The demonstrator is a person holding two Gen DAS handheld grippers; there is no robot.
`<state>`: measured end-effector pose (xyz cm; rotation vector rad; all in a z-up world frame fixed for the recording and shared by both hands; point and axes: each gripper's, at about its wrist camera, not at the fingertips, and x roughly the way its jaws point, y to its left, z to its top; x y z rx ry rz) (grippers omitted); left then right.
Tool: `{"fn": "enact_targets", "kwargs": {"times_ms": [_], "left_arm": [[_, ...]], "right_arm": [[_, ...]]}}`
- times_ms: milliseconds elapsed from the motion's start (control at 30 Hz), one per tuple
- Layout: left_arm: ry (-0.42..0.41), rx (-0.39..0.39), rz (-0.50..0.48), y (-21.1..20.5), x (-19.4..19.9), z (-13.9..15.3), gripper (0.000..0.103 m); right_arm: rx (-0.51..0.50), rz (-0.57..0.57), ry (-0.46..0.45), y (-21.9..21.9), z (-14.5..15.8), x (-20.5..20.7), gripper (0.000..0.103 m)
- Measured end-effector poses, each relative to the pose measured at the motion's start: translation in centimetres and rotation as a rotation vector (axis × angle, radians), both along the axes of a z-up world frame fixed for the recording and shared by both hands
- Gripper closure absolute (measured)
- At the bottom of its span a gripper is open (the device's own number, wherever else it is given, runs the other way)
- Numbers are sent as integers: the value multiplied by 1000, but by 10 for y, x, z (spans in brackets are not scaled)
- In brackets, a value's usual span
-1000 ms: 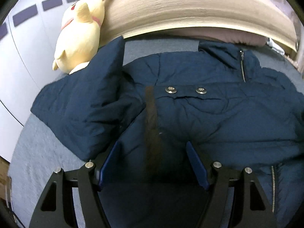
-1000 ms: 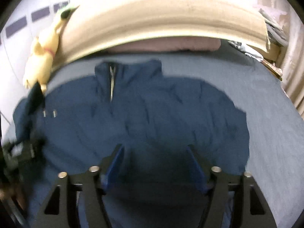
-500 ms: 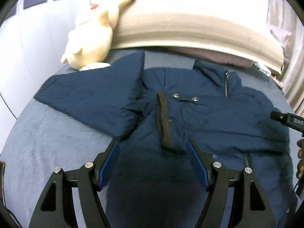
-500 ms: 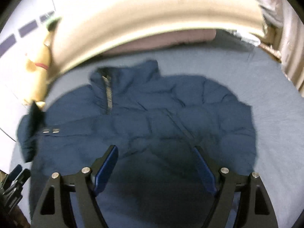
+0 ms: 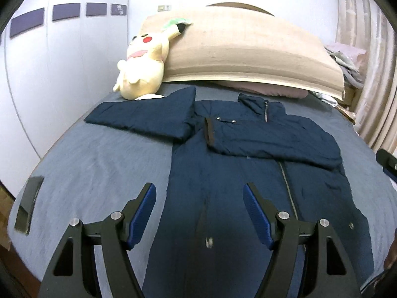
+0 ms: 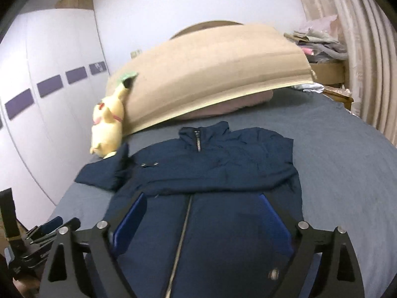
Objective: Fold large clothes
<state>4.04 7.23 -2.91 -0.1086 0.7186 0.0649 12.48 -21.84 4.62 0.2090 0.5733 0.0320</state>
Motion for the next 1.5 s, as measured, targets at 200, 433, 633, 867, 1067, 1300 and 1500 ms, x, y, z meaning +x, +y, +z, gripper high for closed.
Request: {"fn": "enact_targets", "kwargs": {"times_ms": [200,433,633,867,1067,1300,1500], "left_arm": [[-38,10,-12,-4,-57,16,30],[-66,9,-17,-3,-107,17,28],[-63,-9,9,5,-126,12,27],[-49,-28,28,9,-118,3,27],[-9,-39,27,12,-111,-16,27],[22,-63,54,29,-97,-30,27],[36,-113,86,56,-75,-34,27]], "right_arm": [[27,2,-39,19,-3,-63,9],[2,4,-64,36,-11,-127,8],[4,-29,-85,38,-29,-164,6],[-10,-59,-100,34,-29,-162,5],[0,-80,-88,30,-39,-159,4],[-13,-63,-40,40,-55,-144,4],[-38,-31,-12,52,-61,-124,4]]}}
